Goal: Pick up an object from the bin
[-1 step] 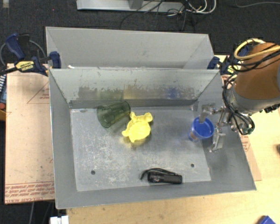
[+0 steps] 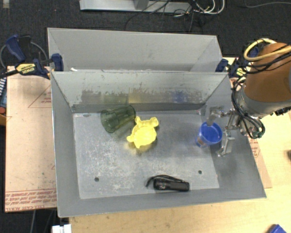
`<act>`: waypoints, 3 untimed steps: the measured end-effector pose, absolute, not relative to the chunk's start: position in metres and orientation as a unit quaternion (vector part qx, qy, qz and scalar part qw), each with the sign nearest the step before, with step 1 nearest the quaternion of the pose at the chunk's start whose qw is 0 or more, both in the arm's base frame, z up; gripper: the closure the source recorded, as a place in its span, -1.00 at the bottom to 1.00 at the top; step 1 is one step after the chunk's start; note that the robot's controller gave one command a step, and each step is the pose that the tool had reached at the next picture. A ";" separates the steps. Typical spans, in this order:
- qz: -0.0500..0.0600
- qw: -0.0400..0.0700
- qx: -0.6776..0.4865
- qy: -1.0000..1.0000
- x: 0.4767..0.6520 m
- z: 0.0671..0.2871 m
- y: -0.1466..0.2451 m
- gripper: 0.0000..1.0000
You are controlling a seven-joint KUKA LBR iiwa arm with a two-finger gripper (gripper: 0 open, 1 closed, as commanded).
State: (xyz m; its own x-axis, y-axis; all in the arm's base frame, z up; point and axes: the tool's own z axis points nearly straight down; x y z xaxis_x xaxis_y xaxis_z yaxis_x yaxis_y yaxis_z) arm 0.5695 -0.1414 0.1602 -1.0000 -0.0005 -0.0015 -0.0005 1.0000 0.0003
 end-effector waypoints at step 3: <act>0.000 0.008 0.021 1.000 0.622 0.073 -0.153 -1.00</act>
Offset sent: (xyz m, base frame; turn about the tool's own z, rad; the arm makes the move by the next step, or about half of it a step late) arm 0.0449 -0.0138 -0.0902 -0.1051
